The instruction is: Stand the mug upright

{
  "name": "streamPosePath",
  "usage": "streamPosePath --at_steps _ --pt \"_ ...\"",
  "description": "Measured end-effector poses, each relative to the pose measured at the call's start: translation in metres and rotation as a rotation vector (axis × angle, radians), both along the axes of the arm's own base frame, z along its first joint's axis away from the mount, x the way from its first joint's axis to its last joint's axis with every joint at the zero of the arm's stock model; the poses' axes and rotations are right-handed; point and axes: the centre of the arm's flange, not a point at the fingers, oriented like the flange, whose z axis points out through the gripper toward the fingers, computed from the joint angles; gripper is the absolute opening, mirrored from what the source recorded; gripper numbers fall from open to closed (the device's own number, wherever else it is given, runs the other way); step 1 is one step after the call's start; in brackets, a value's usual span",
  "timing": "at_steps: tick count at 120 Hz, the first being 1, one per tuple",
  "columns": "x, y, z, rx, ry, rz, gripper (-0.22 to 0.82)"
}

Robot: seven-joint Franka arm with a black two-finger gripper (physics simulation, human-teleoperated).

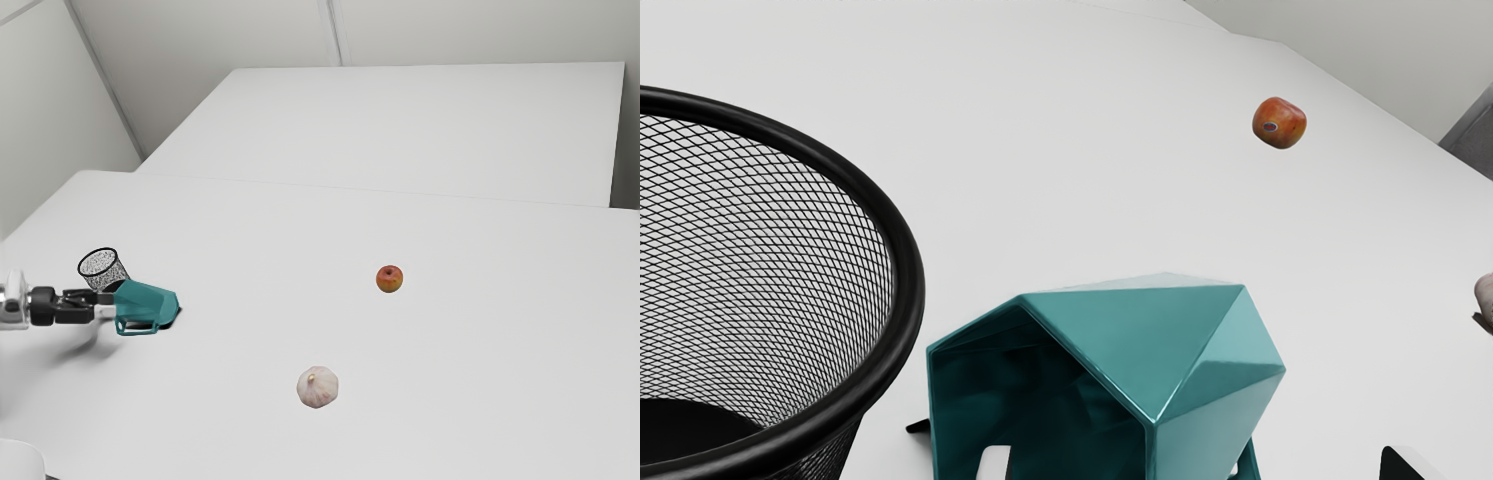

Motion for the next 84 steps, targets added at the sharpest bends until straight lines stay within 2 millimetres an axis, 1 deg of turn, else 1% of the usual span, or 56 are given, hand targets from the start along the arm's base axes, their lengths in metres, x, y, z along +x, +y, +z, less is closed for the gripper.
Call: streamPosePath --at_steps 16,36,84 --pt "0.0051 -0.0053 -0.0005 -0.011 -0.006 -0.019 0.6" --pt "0.0069 -0.008 -0.0012 -0.018 -0.01 -0.027 0.59" --pt "0.0082 -0.0095 -0.0044 -0.018 -0.011 -0.029 0.32"
